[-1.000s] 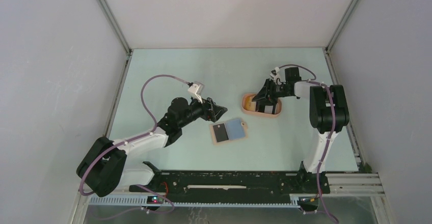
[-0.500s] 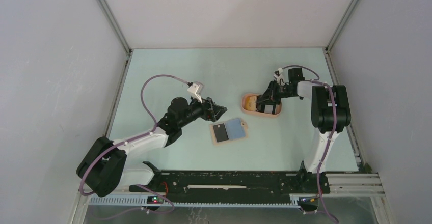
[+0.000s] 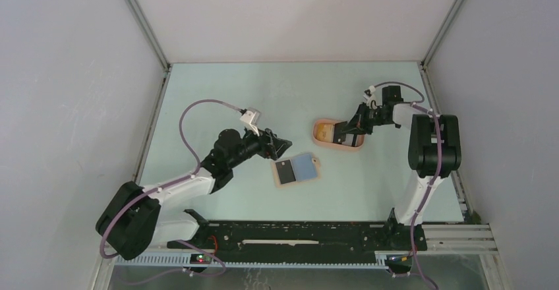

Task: Put the credit cards into the card holder
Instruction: Pick up the credit card from the storage box, then insert the credit card into the card holder.

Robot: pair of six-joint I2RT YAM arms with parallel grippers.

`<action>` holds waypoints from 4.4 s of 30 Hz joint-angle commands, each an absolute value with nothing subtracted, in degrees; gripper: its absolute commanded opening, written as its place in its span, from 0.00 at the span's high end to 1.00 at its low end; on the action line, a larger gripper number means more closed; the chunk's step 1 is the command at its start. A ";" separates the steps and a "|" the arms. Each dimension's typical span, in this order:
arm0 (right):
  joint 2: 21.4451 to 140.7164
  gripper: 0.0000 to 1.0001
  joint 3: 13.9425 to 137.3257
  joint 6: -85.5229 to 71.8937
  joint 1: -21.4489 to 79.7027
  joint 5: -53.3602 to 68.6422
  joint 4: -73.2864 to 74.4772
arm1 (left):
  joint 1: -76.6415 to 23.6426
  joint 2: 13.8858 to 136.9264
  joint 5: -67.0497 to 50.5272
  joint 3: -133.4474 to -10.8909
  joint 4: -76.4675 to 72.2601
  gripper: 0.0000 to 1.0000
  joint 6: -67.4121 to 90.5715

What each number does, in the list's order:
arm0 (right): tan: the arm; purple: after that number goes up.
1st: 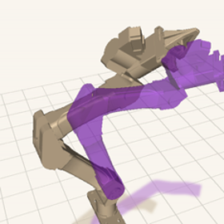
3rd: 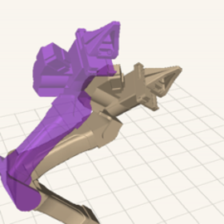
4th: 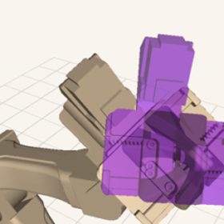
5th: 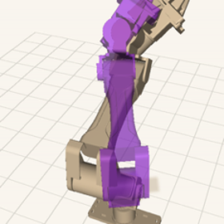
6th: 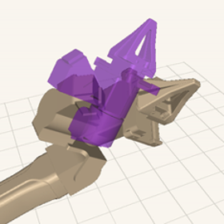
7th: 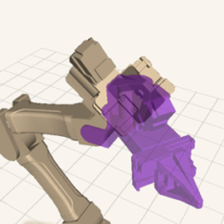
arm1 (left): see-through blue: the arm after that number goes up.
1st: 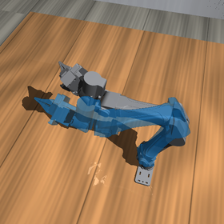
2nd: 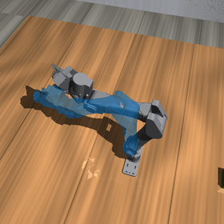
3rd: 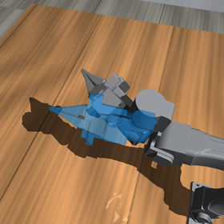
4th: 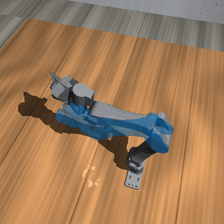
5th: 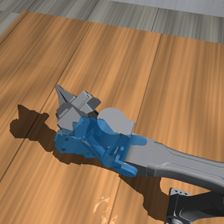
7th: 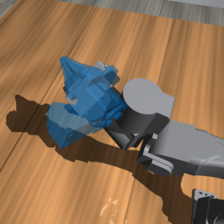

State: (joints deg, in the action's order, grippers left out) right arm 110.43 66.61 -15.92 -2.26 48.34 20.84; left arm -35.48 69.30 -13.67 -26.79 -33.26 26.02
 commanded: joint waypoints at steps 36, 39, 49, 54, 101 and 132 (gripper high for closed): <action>76.26 1.00 68.38 26.33 14.99 73.82 42.71 | -35.89 66.35 -25.23 -14.38 -81.50 0.21 50.13; 76.61 1.00 68.42 27.33 15.70 74.59 43.44 | -37.34 68.41 -24.79 -15.94 -81.56 0.22 49.52; 77.82 1.00 68.40 28.51 17.13 76.63 44.44 | -41.10 73.02 -24.48 -20.00 -81.76 0.32 47.74; 78.50 1.00 68.38 28.77 18.63 76.61 44.49 | -41.71 75.05 -24.35 -21.23 -82.08 0.37 48.16; 87.01 0.66 67.32 21.72 24.21 47.27 37.76 | -33.45 83.30 -12.82 -7.43 -86.63 1.00 50.82; 110.75 0.90 75.63 16.03 34.54 25.58 43.04 | -33.49 99.48 -7.11 -6.74 -86.51 1.00 61.01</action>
